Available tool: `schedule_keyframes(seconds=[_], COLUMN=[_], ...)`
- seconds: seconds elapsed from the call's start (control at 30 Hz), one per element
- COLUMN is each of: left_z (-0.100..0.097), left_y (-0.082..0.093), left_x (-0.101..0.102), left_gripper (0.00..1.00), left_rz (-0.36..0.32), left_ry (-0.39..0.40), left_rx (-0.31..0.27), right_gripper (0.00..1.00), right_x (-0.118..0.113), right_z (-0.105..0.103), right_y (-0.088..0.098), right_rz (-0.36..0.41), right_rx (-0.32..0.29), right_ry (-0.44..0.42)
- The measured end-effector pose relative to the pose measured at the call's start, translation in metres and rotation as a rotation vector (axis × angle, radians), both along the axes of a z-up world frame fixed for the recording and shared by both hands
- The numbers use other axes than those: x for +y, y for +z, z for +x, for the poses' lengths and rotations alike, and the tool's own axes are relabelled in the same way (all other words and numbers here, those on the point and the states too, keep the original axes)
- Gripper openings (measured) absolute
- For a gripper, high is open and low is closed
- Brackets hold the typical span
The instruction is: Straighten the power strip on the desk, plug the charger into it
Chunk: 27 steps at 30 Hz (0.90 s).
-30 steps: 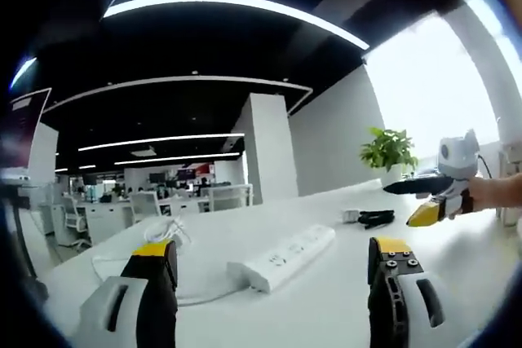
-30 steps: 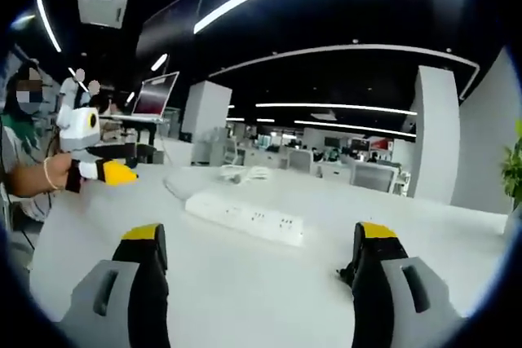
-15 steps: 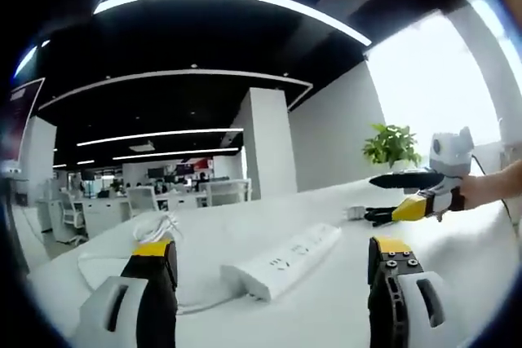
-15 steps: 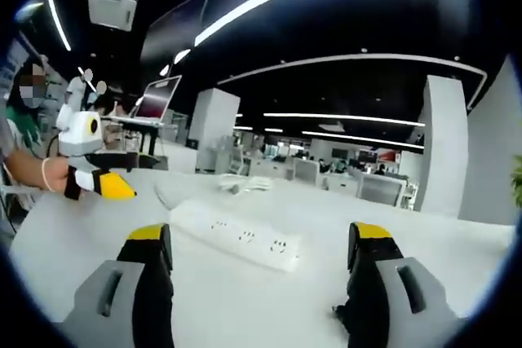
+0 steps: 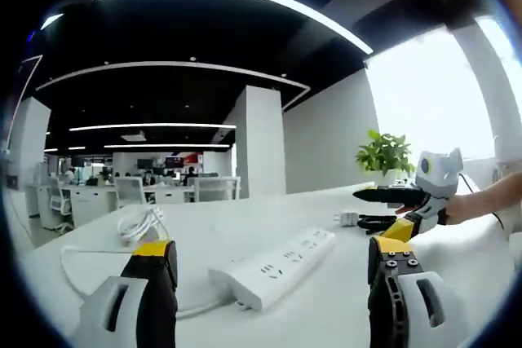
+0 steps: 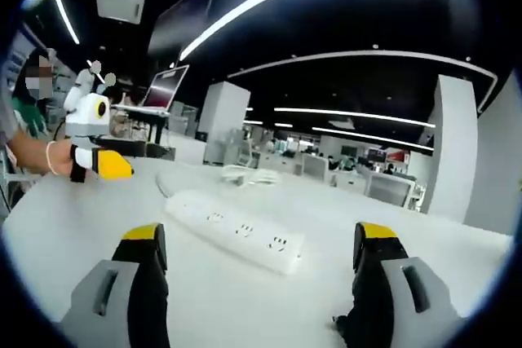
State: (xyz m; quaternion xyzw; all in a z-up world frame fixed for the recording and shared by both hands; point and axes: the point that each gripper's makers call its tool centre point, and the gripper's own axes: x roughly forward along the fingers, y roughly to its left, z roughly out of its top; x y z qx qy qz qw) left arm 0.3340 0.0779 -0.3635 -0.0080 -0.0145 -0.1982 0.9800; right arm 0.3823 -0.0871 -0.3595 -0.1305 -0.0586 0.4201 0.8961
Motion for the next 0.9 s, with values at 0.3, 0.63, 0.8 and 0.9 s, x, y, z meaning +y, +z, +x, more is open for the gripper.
schedule_keyframes(seconds=[0.3,0.63,0.8,0.9], left_z=[0.013,0.028,0.032,0.036], left_y=[-0.012,-0.029,-0.043,-0.048], left_x=[0.003,0.001,0.004,0.006], left_gripper=[0.99,0.99,0.99,0.99], left_rz=[0.026,0.043,0.030,0.036], left_ry=[0.020,0.003,0.007,0.009], left_rx=[0.026,0.121,0.218,0.236], right_gripper=[0.82,0.77,0.76,0.76], right_x=[0.003,0.003,0.004,0.003], right_z=[0.019,0.043,0.044,0.044], right_y=[-0.011,-0.023,-0.034,-0.038], right_rz=[-0.027,-0.024,-0.050,-0.054], right_rx=[0.029,0.096,0.116,0.133], right_ry=[0.045,0.042,0.047,0.048])
